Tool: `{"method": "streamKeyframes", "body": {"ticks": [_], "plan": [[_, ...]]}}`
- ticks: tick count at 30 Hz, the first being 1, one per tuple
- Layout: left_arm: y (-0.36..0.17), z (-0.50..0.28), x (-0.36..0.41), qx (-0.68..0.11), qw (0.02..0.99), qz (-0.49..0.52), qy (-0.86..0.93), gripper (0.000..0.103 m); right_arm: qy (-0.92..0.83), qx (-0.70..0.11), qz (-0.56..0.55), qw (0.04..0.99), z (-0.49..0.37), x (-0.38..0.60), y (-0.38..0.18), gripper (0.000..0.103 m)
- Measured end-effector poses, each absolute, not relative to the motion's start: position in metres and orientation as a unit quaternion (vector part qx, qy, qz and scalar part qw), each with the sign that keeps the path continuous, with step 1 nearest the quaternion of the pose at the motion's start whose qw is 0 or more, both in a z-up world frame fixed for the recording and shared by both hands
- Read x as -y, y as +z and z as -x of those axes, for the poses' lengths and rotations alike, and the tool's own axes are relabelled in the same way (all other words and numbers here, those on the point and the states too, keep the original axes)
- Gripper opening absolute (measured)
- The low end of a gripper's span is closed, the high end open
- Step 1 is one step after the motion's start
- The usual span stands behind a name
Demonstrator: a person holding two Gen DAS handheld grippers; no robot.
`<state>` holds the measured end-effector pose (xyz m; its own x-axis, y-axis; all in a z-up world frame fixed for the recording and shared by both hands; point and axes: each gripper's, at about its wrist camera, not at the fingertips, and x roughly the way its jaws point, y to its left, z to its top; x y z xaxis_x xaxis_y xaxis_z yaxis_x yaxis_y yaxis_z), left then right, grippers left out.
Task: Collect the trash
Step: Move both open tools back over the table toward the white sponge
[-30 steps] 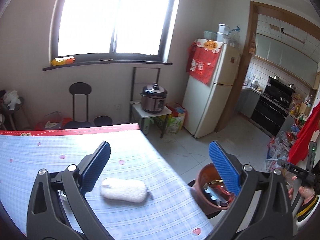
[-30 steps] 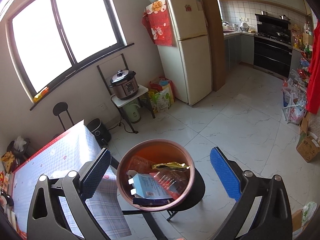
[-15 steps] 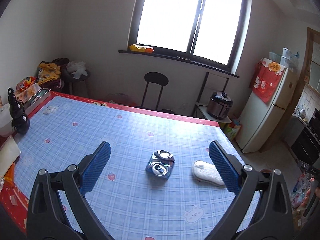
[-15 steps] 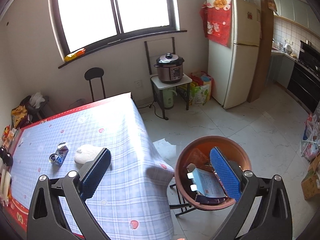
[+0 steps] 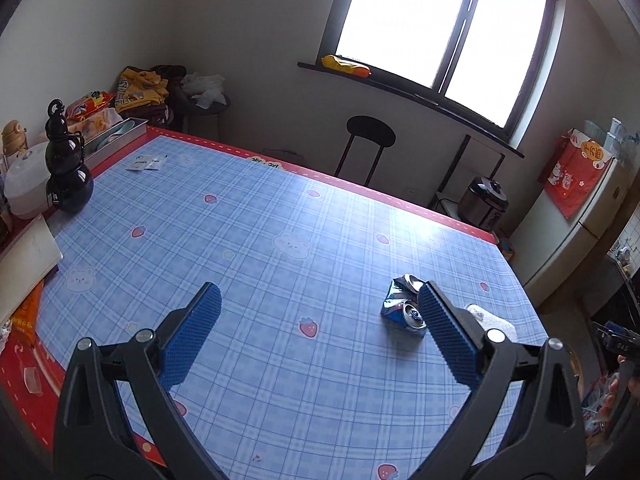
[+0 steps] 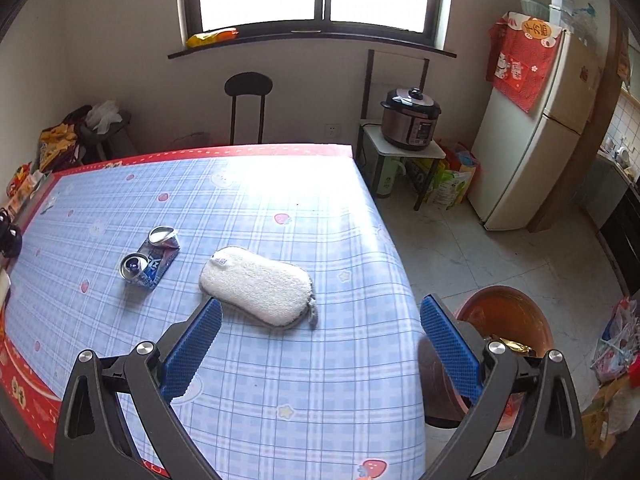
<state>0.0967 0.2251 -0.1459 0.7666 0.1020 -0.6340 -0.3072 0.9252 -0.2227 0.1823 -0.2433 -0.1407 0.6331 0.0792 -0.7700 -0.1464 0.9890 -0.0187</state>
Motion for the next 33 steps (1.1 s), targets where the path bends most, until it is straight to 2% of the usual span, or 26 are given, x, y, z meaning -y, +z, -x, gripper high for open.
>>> {"method": "streamKeyframes", "body": {"ticks": [12, 14, 17, 23, 33], "plan": [[-0.198, -0.121, -0.251, -0.360, 0.911, 0.177, 0.095, 0.097, 0.156, -0.501, 0.155, 0.837, -0.235, 0.162, -0.240, 0.097], [-0.206, -0.126, -0.247, -0.368, 0.909, 0.175, 0.088, 0.097, 0.163, -0.509, 0.173, 0.827, -0.245, 0.152, -0.254, 0.089], [-0.217, -0.133, -0.241, -0.378, 0.906, 0.175, 0.078, 0.097, 0.177, -0.522, 0.199, 0.810, -0.258, 0.137, -0.273, 0.086], [-0.231, -0.144, -0.227, -0.393, 0.900, 0.178, 0.055, 0.097, 0.184, -0.530, 0.263, 0.785, -0.272, 0.113, -0.298, 0.087], [-0.244, -0.160, -0.204, -0.408, 0.895, 0.176, 0.024, 0.097, 0.195, -0.539, 0.213, 0.791, -0.291, 0.113, -0.304, 0.094]]}}
